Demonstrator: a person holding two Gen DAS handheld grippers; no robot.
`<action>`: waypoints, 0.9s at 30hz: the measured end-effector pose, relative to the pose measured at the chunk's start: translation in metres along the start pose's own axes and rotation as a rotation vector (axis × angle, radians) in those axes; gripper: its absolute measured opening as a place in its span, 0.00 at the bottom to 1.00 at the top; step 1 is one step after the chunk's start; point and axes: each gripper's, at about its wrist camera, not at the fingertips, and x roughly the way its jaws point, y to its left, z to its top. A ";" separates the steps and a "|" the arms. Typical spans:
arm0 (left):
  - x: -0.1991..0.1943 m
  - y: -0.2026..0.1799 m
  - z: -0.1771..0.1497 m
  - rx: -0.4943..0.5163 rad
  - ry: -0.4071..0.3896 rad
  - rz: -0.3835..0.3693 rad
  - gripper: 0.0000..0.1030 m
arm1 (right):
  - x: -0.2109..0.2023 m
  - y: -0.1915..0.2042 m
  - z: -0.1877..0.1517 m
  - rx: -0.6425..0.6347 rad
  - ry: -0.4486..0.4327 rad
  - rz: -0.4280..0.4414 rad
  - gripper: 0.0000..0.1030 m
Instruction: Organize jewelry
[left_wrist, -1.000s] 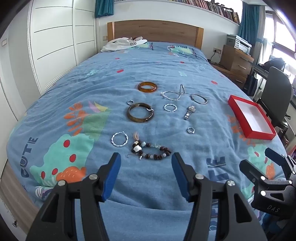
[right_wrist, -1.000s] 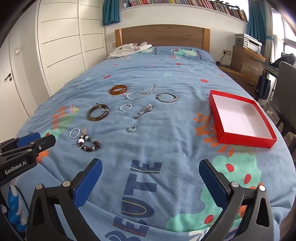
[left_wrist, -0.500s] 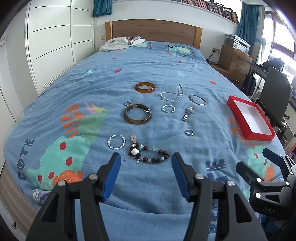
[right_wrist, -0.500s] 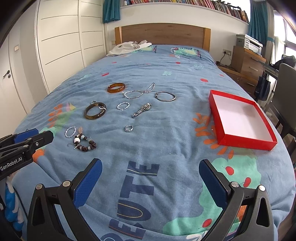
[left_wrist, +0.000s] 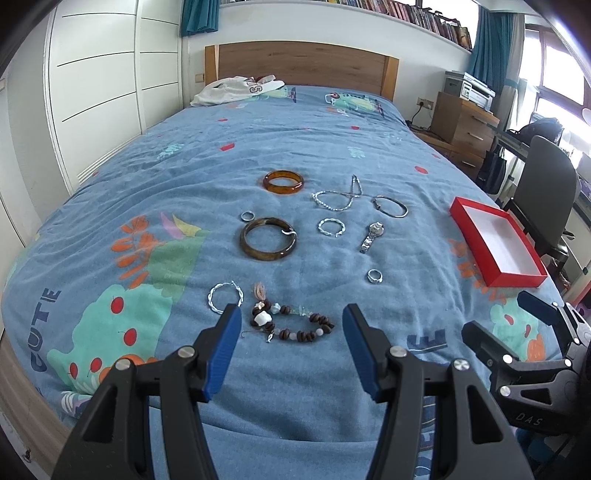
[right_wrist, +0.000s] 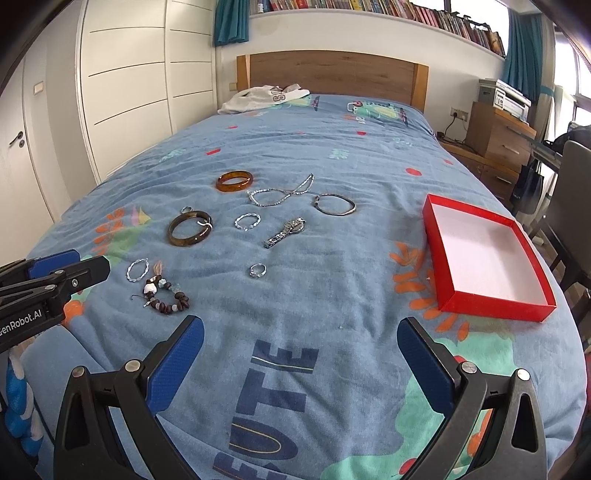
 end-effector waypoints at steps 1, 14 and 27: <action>0.001 -0.001 0.001 0.001 0.001 -0.004 0.53 | 0.001 0.000 0.000 -0.001 0.001 0.000 0.99; 0.017 -0.008 0.008 0.039 -0.006 -0.021 0.53 | 0.020 -0.016 0.004 0.027 0.015 -0.009 0.99; 0.038 -0.006 0.011 0.052 0.019 -0.027 0.53 | 0.038 -0.017 0.009 0.017 0.030 -0.008 0.99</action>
